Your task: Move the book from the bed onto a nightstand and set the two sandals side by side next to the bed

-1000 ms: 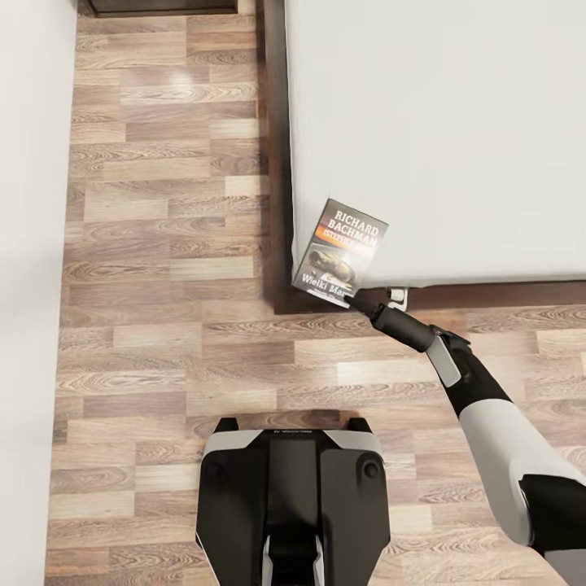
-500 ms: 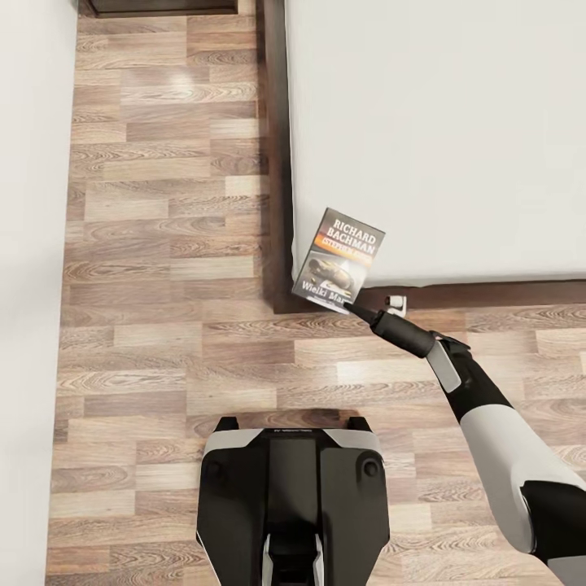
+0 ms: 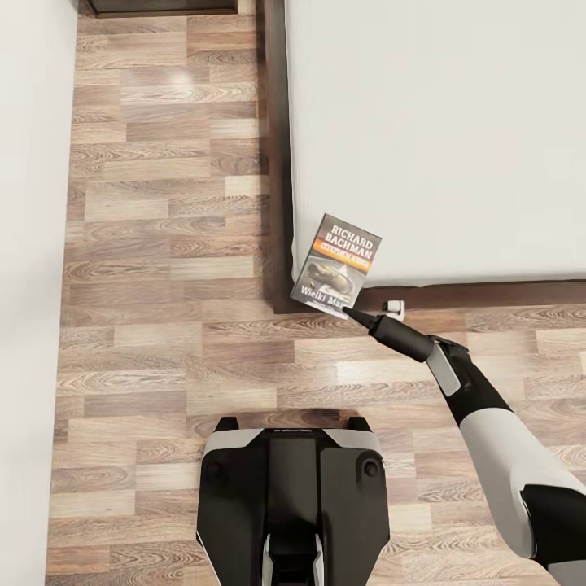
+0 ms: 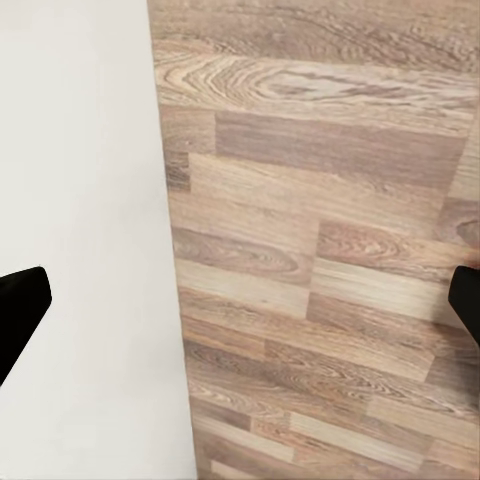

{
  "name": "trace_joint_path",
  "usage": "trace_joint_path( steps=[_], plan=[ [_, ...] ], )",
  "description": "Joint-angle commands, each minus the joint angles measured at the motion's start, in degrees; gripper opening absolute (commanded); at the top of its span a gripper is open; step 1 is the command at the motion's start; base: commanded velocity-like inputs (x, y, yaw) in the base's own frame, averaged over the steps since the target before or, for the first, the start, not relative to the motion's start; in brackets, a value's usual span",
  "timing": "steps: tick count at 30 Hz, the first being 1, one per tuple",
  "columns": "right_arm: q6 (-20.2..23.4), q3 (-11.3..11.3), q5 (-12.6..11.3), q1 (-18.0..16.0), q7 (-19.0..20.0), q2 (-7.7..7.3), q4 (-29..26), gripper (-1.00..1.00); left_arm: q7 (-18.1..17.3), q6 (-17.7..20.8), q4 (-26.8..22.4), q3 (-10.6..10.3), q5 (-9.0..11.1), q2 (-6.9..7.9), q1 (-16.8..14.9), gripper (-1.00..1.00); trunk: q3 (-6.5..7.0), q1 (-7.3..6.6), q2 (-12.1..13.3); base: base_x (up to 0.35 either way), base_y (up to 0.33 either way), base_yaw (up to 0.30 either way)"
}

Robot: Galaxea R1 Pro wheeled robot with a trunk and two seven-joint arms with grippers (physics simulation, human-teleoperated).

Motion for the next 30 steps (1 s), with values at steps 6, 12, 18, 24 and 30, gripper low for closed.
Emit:
trace_joint_path(
  steps=[6,12,18,24,30],
  plan=[
    [0.74,0.0,-0.35,0.13,0.1,0.08,0.07,-1.0,-0.56,0.22,0.08,0.06,-1.07,-0.49,-0.04,1.0,-0.05,0.04,-0.09,0.0,0.0,0.0],
    [0.82,0.0,-1.74,0.67,0.1,0.13,0.09,-1.0,-0.51,0.18,0.15,0.06,-1.31,-0.66,-0.04,1.0,-0.05,0.04,-0.09,0.0,0.0,0.0],
    [0.87,0.09,-5.06,1.97,-0.02,0.14,0.04,-1.0,-0.49,-0.02,0.17,0.06,-1.4,-0.89,-0.02,1.0,-0.05,0.04,-0.09,0.0,0.0,0.0],
    [0.92,0.25,-7.39,3.14,-0.11,0.14,0.02,-1.0,-0.48,-0.99,0.24,0.04,-1.52,-1.74,0.01,1.0,-0.05,0.04,-0.09,0.0,0.0,0.0],
    [1.01,0.55,-8.23,3.59,-0.14,0.15,0.02,-1.0,-0.46,-1.49,0.28,-0.01,-1.58,-2.43,0.03,1.0,-0.05,0.04,-0.09,0.0,0.0,0.0]
  ],
)
